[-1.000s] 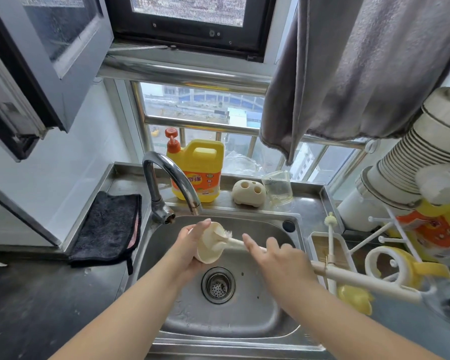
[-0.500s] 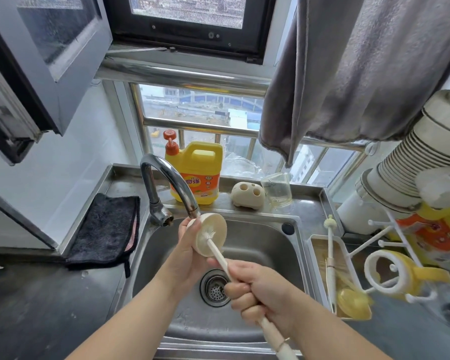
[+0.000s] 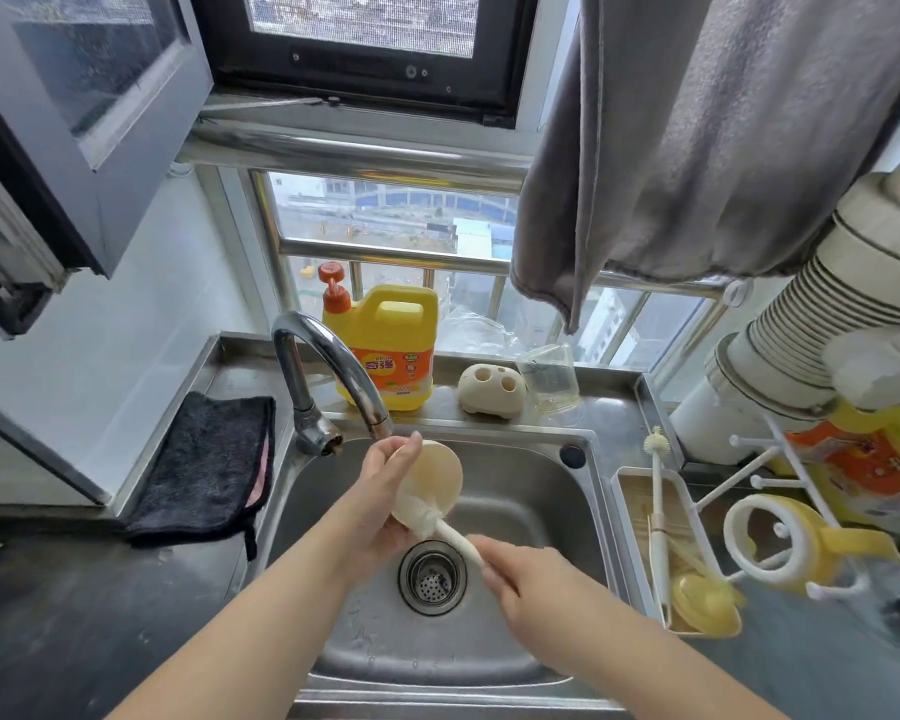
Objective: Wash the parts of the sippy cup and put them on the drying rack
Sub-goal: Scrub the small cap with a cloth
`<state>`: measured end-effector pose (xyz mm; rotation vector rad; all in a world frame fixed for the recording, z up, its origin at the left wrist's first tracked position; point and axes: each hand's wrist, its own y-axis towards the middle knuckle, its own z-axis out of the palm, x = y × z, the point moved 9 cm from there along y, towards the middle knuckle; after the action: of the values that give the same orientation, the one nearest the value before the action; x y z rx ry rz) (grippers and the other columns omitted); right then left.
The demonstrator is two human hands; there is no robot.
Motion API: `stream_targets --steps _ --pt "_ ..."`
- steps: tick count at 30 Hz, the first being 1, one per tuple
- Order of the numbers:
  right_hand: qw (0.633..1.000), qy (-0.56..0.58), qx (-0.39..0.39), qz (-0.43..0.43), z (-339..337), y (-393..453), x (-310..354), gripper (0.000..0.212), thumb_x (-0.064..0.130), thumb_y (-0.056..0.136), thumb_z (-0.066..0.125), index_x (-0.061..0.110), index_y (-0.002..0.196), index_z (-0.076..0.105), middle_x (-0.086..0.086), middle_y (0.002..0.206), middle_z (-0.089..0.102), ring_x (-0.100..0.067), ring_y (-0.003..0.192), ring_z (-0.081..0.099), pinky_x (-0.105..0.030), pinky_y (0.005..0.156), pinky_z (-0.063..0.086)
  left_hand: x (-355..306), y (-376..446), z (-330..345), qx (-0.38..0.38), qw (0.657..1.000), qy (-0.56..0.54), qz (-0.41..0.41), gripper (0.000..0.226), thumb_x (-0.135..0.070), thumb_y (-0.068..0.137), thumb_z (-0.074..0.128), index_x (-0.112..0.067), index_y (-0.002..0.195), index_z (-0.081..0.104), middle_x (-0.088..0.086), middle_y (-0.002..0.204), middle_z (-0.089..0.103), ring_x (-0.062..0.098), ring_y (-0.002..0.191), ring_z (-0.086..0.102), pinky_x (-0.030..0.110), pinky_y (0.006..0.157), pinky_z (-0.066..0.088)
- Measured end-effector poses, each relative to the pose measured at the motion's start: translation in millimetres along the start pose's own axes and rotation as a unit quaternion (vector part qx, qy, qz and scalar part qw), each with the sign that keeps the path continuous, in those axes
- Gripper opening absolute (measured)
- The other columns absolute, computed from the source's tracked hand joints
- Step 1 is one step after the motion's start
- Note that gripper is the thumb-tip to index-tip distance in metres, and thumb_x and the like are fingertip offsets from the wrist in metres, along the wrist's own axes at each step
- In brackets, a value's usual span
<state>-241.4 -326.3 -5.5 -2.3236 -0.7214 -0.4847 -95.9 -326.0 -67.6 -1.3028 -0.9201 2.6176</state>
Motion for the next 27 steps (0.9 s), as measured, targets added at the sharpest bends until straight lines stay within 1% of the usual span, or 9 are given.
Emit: stream_targets --steps 5,8,11,14,17,19,22,25,27 --pt "0.959 -0.274 -0.041 0.066 -24 5 -5 0.077 0.000 0.093 0.036 0.032 0.151 -0.004 -0.013 0.123 0.050 -0.031 0.104 0.057 -0.035 0.071 0.040 -4 -1 15 -0.003 0.999 -0.047 0.024 0.033 -0.031 0.079 0.065 -0.027 0.110 0.055 0.015 0.109 0.057 0.030 0.083 0.063 0.053 0.085 0.049" --pt "0.975 -0.207 -0.044 0.061 -11 6 -2 0.057 0.005 0.095 0.034 0.028 0.146 0.021 -0.008 0.106 0.056 -0.030 0.099 0.059 -0.032 0.067 0.038 -8 1 20 -0.003 0.998 -0.035 0.042 0.013 -0.026 0.089 0.058 -0.029 0.101 0.056 0.012 0.105 0.054 0.029 0.084 0.058 0.043 0.072 0.050" --pt "0.998 0.067 0.009 0.015 10 0 4 0.023 0.024 0.100 0.036 0.027 0.113 0.054 0.001 0.076 0.049 -0.023 0.066 0.057 -0.030 0.053 0.038 -2 0 16 0.002 0.997 -0.054 0.063 0.017 -0.024 0.088 0.060 -0.027 0.104 0.053 0.009 0.103 0.054 0.028 0.085 0.056 0.048 0.077 0.049" --pt "0.841 0.514 0.133 0.103 29 -2 0 0.027 0.025 0.103 0.036 0.028 0.111 0.061 0.004 0.057 0.030 -0.004 0.038 0.027 -0.014 0.033 0.023 4 -3 16 0.039 0.993 -0.079 0.075 0.032 -0.027 0.080 0.068 -0.029 0.106 0.051 0.003 0.093 0.060 0.021 0.074 0.060 0.044 0.073 0.045" --pt "0.680 0.697 0.199 0.110 38 -7 23 0.031 0.025 0.103 0.031 0.021 0.118 0.058 0.007 0.054 0.022 0.001 0.036 0.020 -0.009 0.028 0.016 2 -1 17 0.042 0.989 -0.116 0.085 0.032 -0.026 0.078 0.069 -0.031 0.104 0.051 0.001 0.091 0.060 0.019 0.071 0.061 0.040 0.071 0.042" --pt "0.755 0.623 0.175 0.104 47 -6 18 0.031 0.027 0.104 0.033 0.024 0.124 0.055 0.006 0.054 0.026 -0.001 0.038 0.023 -0.011 0.031 0.021 -3 0 16 0.033 0.988 -0.122 0.091 0.034 -0.022 0.075 0.069 -0.029 0.103 0.051 0.001 0.097 0.058 0.021 0.079 0.060 0.042 0.073 0.047" --pt "0.985 0.165 0.028 0.039 23 2 -5 0.037 0.023 0.101 0.036 0.034 0.136 0.045 0.002 0.072 0.055 -0.012 0.059 0.052 -0.024 0.055 0.039 -2 2 9 0.016 0.992 -0.089 0.085 0.038 -0.022 0.071 0.070 -0.027 0.103 0.051 0.006 0.104 0.056 0.025 0.083 0.060 0.040 0.068 0.052" --pt "0.974 -0.215 -0.050 0.051 -6 8 -10 0.067 0.007 0.096 0.034 0.034 0.151 0.006 -0.012 0.117 0.056 -0.029 0.101 0.059 -0.033 0.071 0.037 7 2 6 -0.004 0.995 -0.077 0.064 0.033 -0.022 0.078 0.067 -0.027 0.106 0.049 0.010 0.105 0.057 0.023 0.074 0.064 0.038 0.066 0.051" --pt "0.953 -0.294 -0.050 0.056 -11 14 -10 0.075 0.002 0.094 0.035 0.031 0.151 -0.004 -0.014 0.121 0.051 -0.031 0.104 0.057 -0.036 0.070 0.038 8 4 9 -0.001 0.995 -0.085 0.056 0.036 -0.025 0.076 0.066 -0.027 0.107 0.047 0.011 0.108 0.057 0.026 0.080 0.063 0.042 0.072 0.051"
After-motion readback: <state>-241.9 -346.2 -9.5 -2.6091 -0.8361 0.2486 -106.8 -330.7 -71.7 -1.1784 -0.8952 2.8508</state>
